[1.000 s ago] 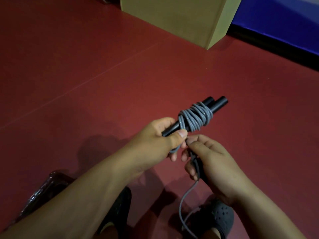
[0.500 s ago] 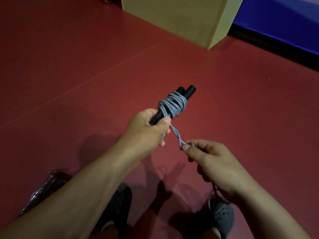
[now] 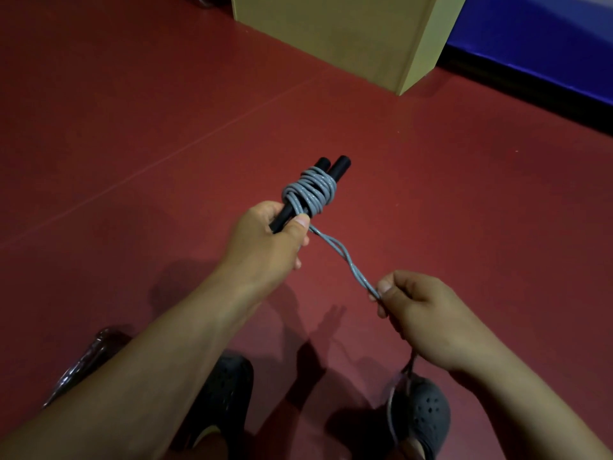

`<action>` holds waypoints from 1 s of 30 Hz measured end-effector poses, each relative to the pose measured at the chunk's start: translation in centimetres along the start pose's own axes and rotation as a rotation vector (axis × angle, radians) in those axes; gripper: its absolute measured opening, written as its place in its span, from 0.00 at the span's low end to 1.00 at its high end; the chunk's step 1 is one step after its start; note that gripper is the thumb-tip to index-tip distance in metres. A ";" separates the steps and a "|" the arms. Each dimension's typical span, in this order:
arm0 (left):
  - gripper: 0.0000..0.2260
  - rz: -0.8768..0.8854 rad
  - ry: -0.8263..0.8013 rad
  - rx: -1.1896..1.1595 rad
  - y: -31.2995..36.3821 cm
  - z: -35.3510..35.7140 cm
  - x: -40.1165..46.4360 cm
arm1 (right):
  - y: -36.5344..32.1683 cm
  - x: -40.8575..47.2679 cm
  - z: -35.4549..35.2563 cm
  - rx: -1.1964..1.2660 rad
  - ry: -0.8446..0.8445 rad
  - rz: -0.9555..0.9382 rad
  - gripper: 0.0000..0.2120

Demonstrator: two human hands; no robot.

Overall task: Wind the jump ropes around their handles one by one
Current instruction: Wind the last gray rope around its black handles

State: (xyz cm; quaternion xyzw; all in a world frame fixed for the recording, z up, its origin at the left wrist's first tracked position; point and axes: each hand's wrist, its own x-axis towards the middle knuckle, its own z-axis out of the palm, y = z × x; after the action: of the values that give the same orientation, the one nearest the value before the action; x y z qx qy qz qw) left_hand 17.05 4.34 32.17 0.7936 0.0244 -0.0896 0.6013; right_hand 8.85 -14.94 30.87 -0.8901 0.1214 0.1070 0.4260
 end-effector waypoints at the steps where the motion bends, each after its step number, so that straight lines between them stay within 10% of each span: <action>1: 0.06 -0.018 0.013 0.001 -0.1 -0.1 0.2 | 0.0 0.0 0.0 0.074 -0.003 0.011 0.15; 19: 0.04 0.009 0.002 0.204 -1.4 -0.2 0.6 | -0.4 -0.5 0.0 -0.022 0.196 -0.135 0.09; 30: 0.05 0.088 -0.070 0.466 -1.7 -0.1 0.1 | -1.5 -1.0 0.3 0.129 0.029 -0.150 0.18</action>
State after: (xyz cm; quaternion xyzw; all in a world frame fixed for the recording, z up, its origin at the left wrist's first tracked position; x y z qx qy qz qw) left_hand 16.88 4.87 30.56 0.9076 -0.0521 -0.0939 0.4059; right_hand 8.37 -13.67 32.06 -0.8688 0.0671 0.0539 0.4876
